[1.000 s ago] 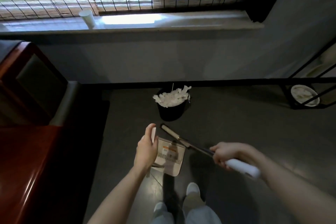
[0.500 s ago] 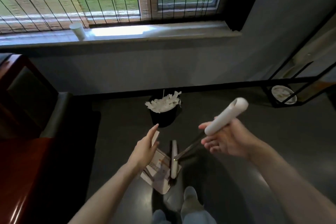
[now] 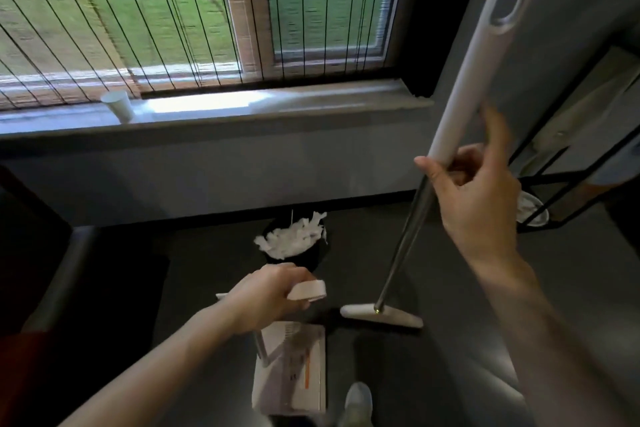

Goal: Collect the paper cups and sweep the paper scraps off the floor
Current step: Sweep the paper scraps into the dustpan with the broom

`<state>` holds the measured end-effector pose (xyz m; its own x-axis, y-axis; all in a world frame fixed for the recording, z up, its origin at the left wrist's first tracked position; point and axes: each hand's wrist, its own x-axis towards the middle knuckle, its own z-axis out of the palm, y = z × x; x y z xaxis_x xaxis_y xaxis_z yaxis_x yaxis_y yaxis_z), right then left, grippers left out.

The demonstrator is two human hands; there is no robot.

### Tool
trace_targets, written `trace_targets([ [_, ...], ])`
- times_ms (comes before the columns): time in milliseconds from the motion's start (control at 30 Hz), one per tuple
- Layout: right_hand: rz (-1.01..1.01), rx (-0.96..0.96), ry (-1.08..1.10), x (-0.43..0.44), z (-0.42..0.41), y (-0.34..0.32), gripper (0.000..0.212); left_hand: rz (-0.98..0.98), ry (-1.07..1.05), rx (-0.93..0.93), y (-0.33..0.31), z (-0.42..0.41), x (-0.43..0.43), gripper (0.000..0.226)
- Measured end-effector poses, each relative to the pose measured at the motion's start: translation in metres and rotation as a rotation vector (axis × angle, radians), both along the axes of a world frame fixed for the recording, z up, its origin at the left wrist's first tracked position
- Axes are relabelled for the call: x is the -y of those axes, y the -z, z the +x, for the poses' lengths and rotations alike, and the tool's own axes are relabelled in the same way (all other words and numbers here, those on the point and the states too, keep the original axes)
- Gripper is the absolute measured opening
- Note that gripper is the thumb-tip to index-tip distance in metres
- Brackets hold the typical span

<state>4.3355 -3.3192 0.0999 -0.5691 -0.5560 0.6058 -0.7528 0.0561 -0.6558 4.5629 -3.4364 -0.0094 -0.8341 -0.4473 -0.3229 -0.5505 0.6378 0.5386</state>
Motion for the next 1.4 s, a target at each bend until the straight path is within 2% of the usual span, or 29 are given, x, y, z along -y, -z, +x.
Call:
trace_targets([
  [67,-0.022,-0.167,0.010,0.008,-0.027,0.000,0.078,-0.040,0.071,0.011,-0.012,-0.024,0.016,0.036],
  [133,0.009,-0.335,0.045,0.017,-0.059,0.000,0.074,-0.049,0.115,0.005,-0.022,-0.049,0.030,0.036],
  [167,0.015,-0.358,0.051,0.022,-0.074,0.000,0.069,-0.056,0.130,0.008,-0.027,-0.062,0.038,0.035],
  [267,0.052,-0.309,0.003,0.034,-0.117,0.001,0.061,-0.091,0.157,-0.014,-0.038,-0.101,0.059,0.033],
  [467,0.244,-0.276,-0.028,0.052,-0.171,-0.010,0.067,-0.095,0.220,-0.013,-0.052,-0.183,0.098,0.034],
  [600,0.341,-0.175,-0.059,0.077,-0.204,-0.028,0.071,-0.121,0.293,0.002,-0.052,-0.235,0.131,0.038],
  [800,0.452,-0.188,-0.118,0.130,-0.245,-0.029,0.075,-0.088,0.399,-0.014,-0.042,-0.302,0.191,0.035],
  [833,0.444,-0.200,-0.119,0.141,-0.250,-0.024,0.074,-0.072,0.423,-0.026,-0.040,-0.312,0.205,0.030],
  [933,0.349,-0.432,-0.138,0.179,-0.265,-0.004,0.067,-0.025,0.474,-0.020,-0.026,-0.344,0.254,0.011],
  [1000,0.327,-0.467,-0.119,0.204,-0.276,0.013,0.068,-0.070,0.513,-0.026,-0.019,-0.362,0.282,0.013],
  [1100,0.369,-0.425,-0.091,0.240,-0.292,0.036,0.071,0.002,0.524,-0.143,-0.004,-0.386,0.320,0.016],
  [1167,0.448,-0.399,-0.075,0.259,-0.305,0.055,0.076,-0.022,0.634,-0.077,0.009,-0.401,0.343,0.015],
  [1200,0.498,-0.347,-0.083,0.270,-0.312,0.067,0.082,0.038,0.646,-0.031,0.015,-0.410,0.353,0.015],
  [1267,0.601,-0.164,-0.127,0.293,-0.322,0.086,0.088,0.086,0.582,-0.014,0.031,-0.421,0.370,0.019],
  [1333,0.723,-0.010,-0.172,0.318,-0.332,0.112,0.081,0.169,0.443,-0.004,0.053,-0.432,0.386,0.027],
  [1400,0.813,0.085,-0.236,0.340,-0.343,0.144,0.075,0.172,0.367,0.062,0.068,-0.439,0.403,0.022],
])
